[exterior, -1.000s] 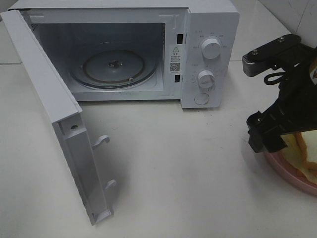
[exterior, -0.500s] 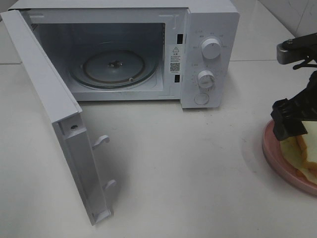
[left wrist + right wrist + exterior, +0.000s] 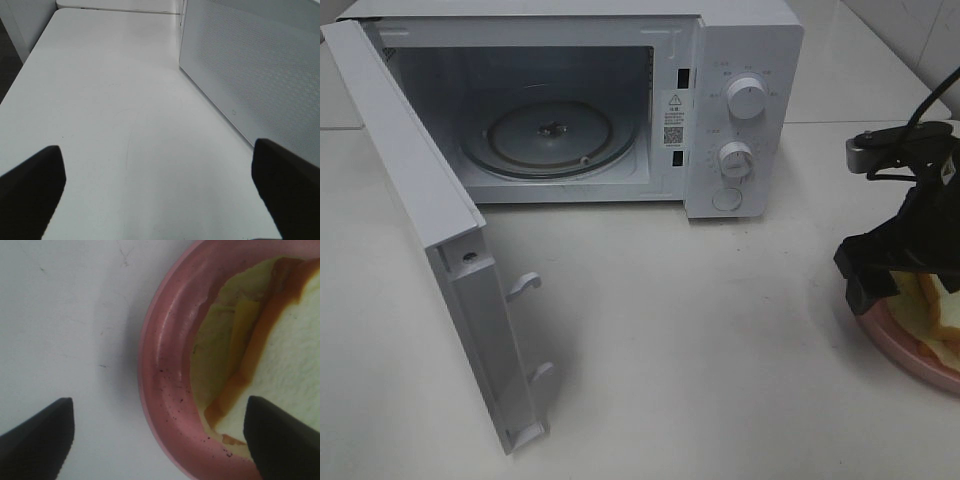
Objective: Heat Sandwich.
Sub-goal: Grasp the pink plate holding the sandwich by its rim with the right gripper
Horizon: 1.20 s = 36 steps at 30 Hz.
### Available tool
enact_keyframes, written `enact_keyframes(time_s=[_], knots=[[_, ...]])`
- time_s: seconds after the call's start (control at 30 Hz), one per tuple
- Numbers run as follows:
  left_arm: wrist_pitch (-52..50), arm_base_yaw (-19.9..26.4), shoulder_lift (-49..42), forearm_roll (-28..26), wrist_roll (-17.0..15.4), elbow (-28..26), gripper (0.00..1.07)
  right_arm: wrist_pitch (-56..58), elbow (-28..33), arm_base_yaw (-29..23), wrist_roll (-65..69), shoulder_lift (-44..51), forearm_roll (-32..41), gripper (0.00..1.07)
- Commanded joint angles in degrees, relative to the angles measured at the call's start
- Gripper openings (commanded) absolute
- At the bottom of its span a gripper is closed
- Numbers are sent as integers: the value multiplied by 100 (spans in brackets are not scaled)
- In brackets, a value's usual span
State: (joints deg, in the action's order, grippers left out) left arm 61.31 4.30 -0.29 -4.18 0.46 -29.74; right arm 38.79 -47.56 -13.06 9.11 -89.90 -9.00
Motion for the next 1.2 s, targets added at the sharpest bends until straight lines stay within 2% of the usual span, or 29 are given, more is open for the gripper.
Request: enact_keyframes(time_s=[0.03,0.23,0.53,0.93,1.07,1.17,1.2], knots=[[6,-29,-92,-6,11,11,96,-63,-149,46,-92,-315,-6,87],[6,-29,-92,-6,11,11,96,-269,-378,46,-92,-900,-29,86],[6,-29,-92,-6,11,11,96,-584,-378,46,-92,-1461,-63,86],[6,-29,-92,-6,11,11,96,-636,-378,46,-92,-1719,-46,84],[6,-29,-92,-6,11,11,96,-561,-378,46,-178,-1719,-52,81],[6,-29,-92,-6,11,11,96,-378,-378,46,-223,-1719,-52,71],[6,-29,-92,-6,11,11,96,-378,-378,46,-223,-1719,-52,71]])
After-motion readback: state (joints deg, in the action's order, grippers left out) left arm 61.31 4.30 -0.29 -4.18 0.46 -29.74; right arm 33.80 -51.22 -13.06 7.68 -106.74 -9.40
